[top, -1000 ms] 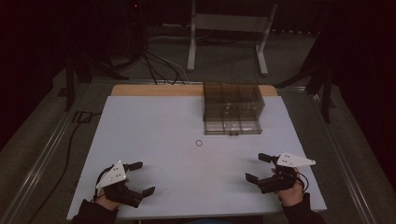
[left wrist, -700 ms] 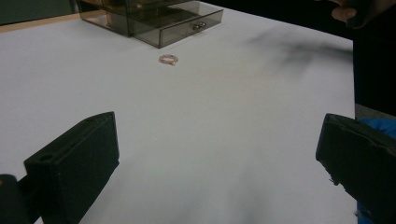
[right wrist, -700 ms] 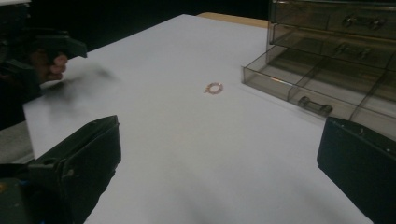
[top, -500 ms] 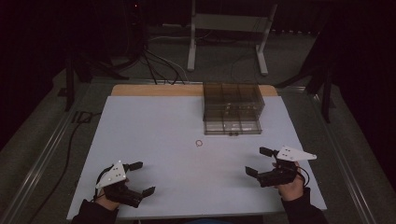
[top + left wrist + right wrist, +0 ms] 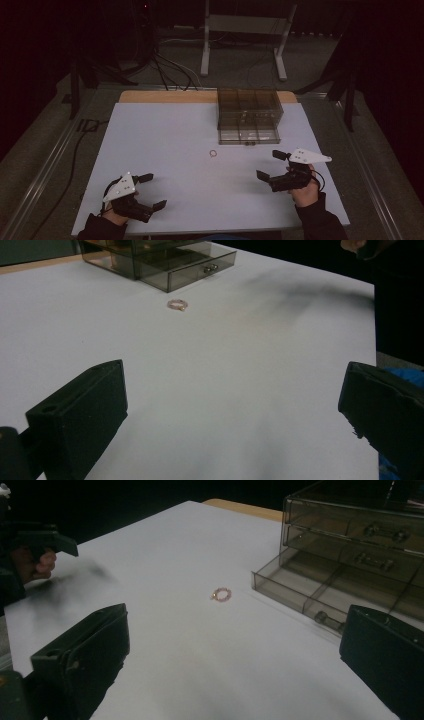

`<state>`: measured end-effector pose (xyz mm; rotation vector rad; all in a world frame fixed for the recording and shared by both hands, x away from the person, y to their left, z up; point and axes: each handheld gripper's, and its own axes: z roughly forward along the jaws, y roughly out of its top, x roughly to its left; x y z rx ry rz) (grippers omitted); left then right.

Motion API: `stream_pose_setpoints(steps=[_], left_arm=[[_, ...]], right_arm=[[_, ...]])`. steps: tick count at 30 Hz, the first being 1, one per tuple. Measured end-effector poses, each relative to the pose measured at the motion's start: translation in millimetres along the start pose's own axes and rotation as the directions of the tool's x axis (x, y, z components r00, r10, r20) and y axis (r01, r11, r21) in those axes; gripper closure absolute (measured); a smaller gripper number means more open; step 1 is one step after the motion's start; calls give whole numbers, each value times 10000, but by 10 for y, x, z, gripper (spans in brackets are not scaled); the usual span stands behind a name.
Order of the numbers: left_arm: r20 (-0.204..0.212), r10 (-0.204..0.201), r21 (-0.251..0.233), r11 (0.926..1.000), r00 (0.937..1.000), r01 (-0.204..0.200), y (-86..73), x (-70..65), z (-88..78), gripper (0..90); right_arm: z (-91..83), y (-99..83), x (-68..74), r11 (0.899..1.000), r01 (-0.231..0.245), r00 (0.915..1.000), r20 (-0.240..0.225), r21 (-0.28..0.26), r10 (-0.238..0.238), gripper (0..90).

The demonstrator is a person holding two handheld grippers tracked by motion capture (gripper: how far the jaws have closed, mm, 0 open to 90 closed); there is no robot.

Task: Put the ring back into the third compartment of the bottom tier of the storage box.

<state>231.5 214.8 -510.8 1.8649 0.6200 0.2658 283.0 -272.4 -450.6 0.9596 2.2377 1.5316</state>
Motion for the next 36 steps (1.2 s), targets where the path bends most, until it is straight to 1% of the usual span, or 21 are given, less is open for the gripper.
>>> stream_pose_setpoints(steps=[4,9,10,21,25,27,31,33,36], left_arm=[[-3,-16,23,10000,10000,16,-4,4,1,4],[-3,-15,-26,10000,10000,15,0,1,-1,4],[1,-12,7,10000,10000,12,-2,2,1,4],[4,-38,-8,10000,10000,38,-3,5,2,4],[19,-46,12,10000,10000,46,-4,7,4,4],[9,-40,19,10000,10000,40,-6,7,2,4],[16,-69,-37,10000,10000,69,-4,9,0,4],[22,-41,18,10000,10000,41,-6,7,1,4],[30,-47,-12,10000,10000,47,-3,7,5,4]], right_arm=[[54,42,1,10000,0,10000,-44,-48,0,0],[115,86,3,10000,-20,10000,3,35,20,0],[126,95,2,10000,-65,10000,-58,50,65,0],[273,205,7,9998,105,9998,-171,166,-102,0],[335,241,13,9993,263,9996,-110,266,-260,0],[363,254,9,9995,220,9996,-171,222,-216,0],[407,273,4,9994,280,9995,-176,184,-277,0],[459,288,1,9996,234,9996,-181,162,-231,0],[516,304,6,9994,326,9993,-168,129,-323,0]])
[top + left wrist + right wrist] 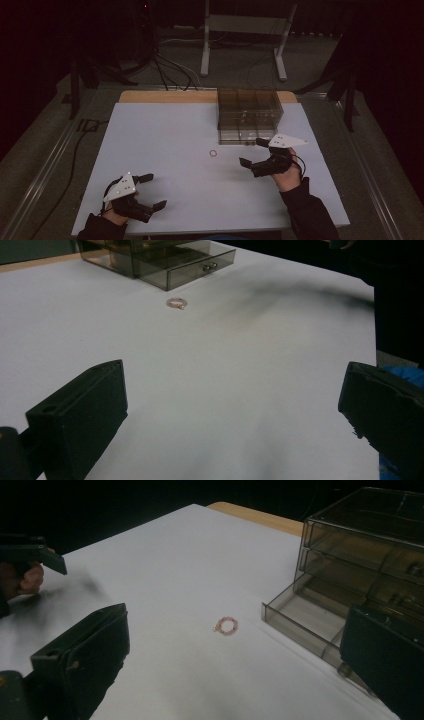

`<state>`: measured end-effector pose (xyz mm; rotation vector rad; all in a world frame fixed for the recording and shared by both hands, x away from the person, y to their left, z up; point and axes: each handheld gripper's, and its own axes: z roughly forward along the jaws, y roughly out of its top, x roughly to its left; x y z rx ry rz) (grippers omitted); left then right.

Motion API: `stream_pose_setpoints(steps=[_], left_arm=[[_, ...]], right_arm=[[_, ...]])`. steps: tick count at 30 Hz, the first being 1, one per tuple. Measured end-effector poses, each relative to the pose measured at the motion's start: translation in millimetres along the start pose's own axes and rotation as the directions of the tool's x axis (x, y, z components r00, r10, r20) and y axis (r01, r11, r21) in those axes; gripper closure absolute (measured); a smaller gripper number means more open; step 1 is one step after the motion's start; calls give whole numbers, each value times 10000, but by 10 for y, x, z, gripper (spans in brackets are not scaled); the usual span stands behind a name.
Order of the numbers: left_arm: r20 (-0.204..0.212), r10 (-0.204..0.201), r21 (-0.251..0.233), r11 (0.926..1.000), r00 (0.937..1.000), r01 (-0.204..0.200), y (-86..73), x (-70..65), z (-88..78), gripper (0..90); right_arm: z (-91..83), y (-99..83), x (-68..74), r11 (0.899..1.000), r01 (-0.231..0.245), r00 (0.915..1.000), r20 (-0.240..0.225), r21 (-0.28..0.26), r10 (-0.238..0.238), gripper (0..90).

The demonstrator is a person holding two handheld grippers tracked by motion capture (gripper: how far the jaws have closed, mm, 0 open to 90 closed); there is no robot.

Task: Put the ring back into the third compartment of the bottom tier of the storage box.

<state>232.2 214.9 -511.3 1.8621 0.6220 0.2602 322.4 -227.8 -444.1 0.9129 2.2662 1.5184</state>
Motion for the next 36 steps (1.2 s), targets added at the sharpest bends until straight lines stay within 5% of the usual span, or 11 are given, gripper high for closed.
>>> stream_pose_setpoints(steps=[23,36], left_arm=[[6,23,-10,10000,10000,-23,2,-4,-1,4],[1,59,21,10000,10000,-59,1,-4,0,4]], right_arm=[[430,106,-2,9979,-72,9999,-89,639,78,0],[681,80,7,9911,-778,9950,708,1076,704,60]])
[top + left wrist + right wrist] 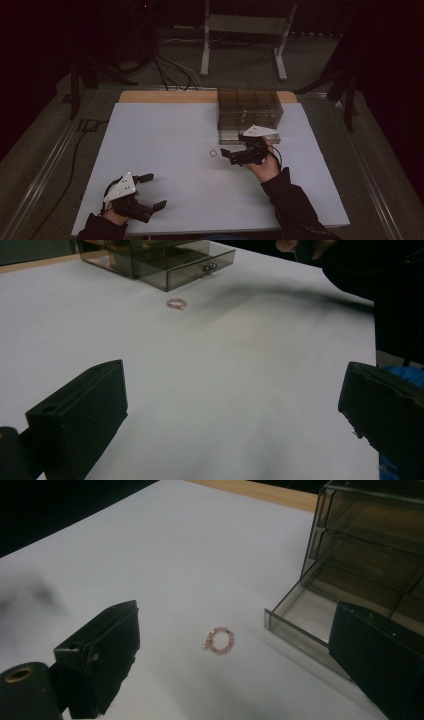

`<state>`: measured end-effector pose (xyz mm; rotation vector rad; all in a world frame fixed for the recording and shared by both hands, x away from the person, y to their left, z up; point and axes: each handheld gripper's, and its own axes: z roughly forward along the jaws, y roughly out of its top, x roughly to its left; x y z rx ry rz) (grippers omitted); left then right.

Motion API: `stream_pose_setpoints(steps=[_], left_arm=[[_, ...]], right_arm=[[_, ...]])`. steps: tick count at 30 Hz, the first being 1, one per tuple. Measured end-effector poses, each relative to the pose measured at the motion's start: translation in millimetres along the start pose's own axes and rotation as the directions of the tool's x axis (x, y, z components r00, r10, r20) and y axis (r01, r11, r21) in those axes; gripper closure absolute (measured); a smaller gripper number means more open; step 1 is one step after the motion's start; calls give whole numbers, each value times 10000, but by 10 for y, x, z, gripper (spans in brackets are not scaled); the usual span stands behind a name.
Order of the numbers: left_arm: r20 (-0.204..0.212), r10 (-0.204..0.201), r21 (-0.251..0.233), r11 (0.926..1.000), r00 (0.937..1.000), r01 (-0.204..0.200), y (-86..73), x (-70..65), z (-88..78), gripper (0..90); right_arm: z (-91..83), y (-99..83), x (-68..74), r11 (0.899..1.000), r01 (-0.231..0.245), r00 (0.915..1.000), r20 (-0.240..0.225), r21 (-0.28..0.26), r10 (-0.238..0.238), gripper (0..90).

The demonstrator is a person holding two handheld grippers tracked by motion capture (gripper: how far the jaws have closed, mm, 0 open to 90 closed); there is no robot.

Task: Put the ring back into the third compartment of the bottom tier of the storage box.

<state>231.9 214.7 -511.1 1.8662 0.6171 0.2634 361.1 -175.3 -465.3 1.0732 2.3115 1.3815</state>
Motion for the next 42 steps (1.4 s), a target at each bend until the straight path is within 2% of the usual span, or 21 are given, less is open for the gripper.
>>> stream_pose_setpoints(steps=[3,5,7,12,14,16,21,27,33,36,42], left_arm=[[9,-32,-47,10000,10000,32,3,2,-2,4],[8,-35,-34,10000,10000,35,-1,0,-3,4],[9,0,-27,10000,10000,0,2,-1,-2,4],[28,3,-25,10000,10000,-3,-1,1,-2,4],[36,-2,-68,10000,10000,2,4,2,-3,4],[26,19,-57,10000,10000,-19,3,-1,-3,4],[32,5,-58,10000,10000,-5,2,0,-4,4],[50,10,-46,10000,10000,-9,1,2,-5,4],[69,3,-38,10000,10000,-3,-1,2,-4,4],[68,-2,-56,10000,10000,3,3,4,-6,4],[69,-24,-49,10000,10000,24,1,4,-4,4]], right_arm=[[42,-8,13,9999,48,10000,54,93,-49,60],[77,-14,12,9998,-88,9999,53,186,87,64],[113,-20,17,9994,-163,9996,249,307,155,91],[189,-28,39,9989,-131,9996,248,460,119,94],[227,-32,56,9983,-53,9988,491,583,25,129],[261,-35,70,9969,-244,9974,696,745,192,137],[350,-51,116,9943,-282,9975,674,1033,213,162],[429,-59,161,9919,-282,9965,812,1236,183,260],[484,-66,172,9891,-359,9943,1043,1431,210,414],[511,-67,181,9877,-239,9941,1079,1545,72,466],[580,-81,164,9815,-312,9952,968,1887,131,586]])
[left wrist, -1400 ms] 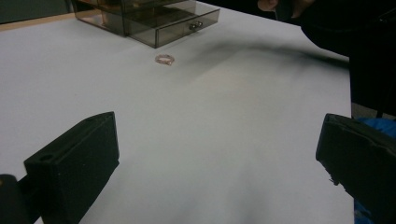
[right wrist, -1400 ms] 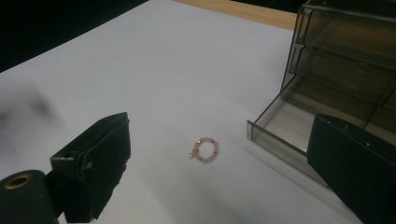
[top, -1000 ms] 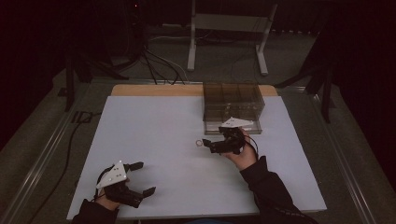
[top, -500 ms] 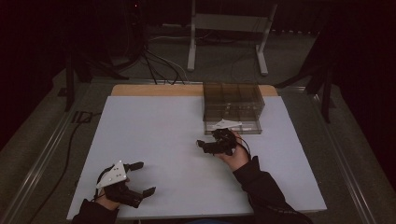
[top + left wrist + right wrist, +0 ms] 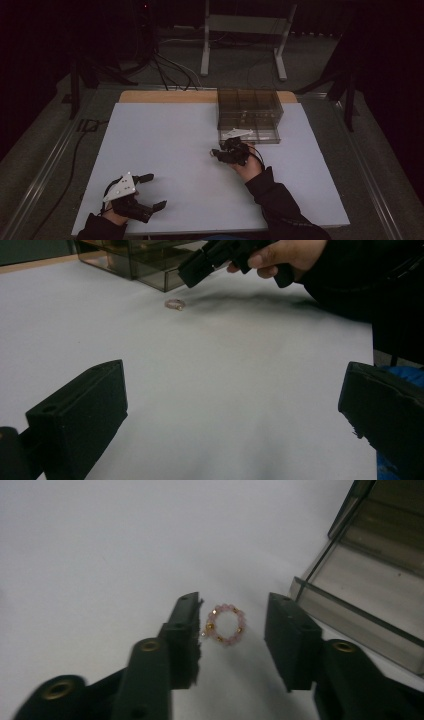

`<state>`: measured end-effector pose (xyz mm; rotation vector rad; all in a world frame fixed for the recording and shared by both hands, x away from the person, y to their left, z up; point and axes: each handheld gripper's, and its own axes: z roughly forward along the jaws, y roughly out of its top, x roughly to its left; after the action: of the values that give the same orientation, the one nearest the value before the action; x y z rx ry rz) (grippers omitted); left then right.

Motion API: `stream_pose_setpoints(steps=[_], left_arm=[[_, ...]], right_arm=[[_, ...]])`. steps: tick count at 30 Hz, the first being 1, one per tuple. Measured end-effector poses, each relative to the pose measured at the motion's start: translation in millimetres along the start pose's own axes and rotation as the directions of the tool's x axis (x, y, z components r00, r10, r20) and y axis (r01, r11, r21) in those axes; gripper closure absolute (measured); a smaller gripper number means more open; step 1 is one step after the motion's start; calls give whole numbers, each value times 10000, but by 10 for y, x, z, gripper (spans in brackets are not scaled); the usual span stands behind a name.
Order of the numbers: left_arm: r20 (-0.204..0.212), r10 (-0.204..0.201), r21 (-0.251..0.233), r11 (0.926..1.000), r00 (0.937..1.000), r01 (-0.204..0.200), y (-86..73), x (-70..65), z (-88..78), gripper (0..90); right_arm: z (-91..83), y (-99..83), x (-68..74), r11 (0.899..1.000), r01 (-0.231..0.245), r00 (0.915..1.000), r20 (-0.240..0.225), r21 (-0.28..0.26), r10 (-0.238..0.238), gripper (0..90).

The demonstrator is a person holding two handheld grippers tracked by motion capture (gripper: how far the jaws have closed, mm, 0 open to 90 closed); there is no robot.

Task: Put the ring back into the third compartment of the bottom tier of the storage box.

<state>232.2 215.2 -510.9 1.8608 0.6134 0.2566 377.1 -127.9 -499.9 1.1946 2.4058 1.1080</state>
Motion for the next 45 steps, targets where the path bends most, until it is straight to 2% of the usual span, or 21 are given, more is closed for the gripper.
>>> stream_pose_setpoints(steps=[8,23,28,32,41,45], left_arm=[[6,35,45,10000,10000,-35,-3,-3,2,4],[6,18,49,10000,10000,-18,-4,2,3,4],[16,8,36,10000,10000,-8,-4,4,3,4],[27,37,76,10000,10000,-38,-5,3,5,4],[15,28,83,10000,10000,-28,-7,2,4,4],[12,22,50,10000,10000,-22,-3,3,5,4]], right_arm=[[104,-9,-27,9995,-66,10000,-71,322,68,674],[271,-18,-39,9977,80,9994,319,674,-102,763],[278,-11,9,9946,590,9960,626,854,-644,853],[283,2,28,9921,794,9933,756,970,-869,866],[237,25,-2,9955,366,9975,569,871,-417,868],[185,52,13,9960,458,9977,465,770,-495,868]])
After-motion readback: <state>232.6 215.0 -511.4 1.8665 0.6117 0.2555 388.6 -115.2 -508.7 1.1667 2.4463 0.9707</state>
